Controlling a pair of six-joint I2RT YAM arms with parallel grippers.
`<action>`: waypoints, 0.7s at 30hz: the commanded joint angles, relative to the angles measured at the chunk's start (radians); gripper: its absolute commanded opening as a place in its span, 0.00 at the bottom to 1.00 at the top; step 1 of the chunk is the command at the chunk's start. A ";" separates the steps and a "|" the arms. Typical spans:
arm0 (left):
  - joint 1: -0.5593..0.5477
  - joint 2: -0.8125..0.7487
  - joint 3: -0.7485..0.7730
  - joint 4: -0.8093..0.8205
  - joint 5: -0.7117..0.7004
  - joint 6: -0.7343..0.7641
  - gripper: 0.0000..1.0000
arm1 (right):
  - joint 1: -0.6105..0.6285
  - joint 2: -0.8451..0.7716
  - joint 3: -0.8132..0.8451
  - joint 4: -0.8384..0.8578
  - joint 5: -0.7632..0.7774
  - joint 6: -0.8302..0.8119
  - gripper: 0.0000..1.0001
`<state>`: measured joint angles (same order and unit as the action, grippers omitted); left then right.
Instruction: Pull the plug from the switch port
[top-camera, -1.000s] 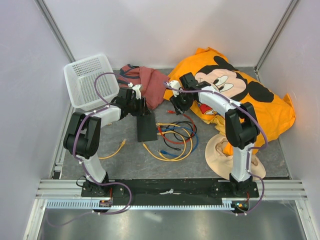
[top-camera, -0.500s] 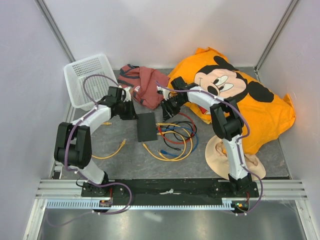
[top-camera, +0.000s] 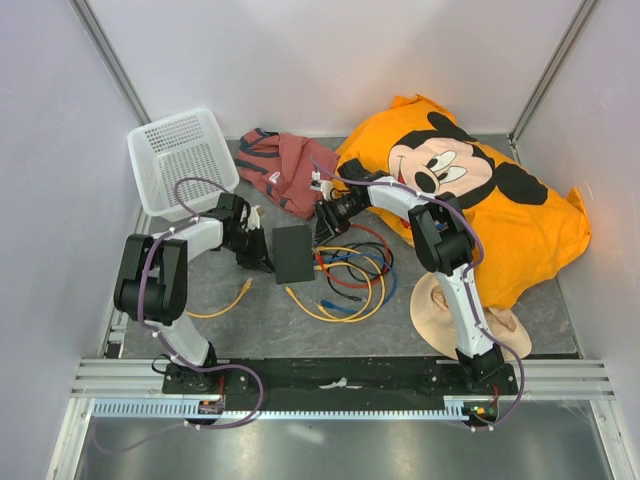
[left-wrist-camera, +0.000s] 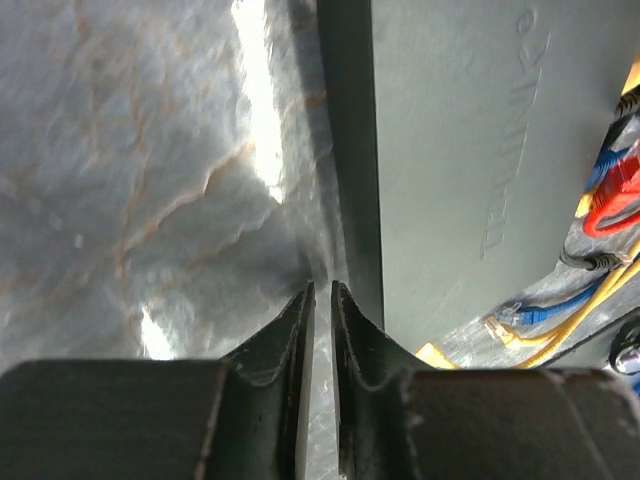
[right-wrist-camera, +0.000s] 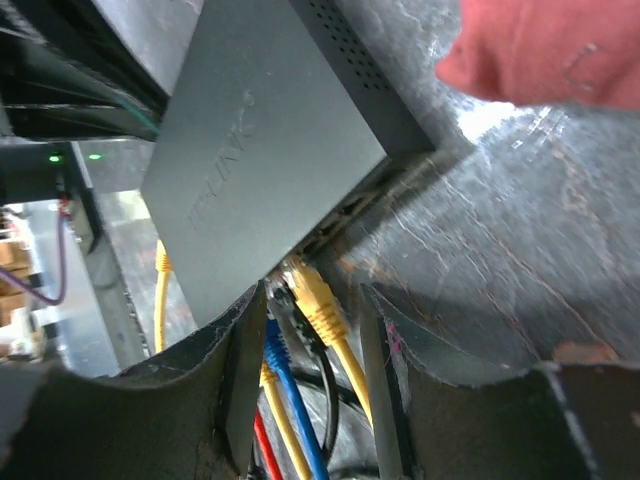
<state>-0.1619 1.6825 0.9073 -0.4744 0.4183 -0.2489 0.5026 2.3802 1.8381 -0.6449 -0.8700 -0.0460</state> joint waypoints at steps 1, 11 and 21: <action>-0.001 0.120 0.148 0.013 0.031 0.100 0.19 | 0.005 0.050 0.024 0.021 -0.044 0.020 0.50; 0.002 0.322 0.514 0.014 0.040 0.140 0.20 | -0.016 0.013 -0.011 0.013 -0.067 0.037 0.58; 0.001 0.169 0.440 0.039 0.197 0.169 0.22 | -0.090 0.043 -0.062 0.080 -0.047 0.121 0.58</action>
<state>-0.1581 1.9797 1.3888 -0.4717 0.4541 -0.1284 0.4389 2.3932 1.8004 -0.5934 -0.9756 0.0818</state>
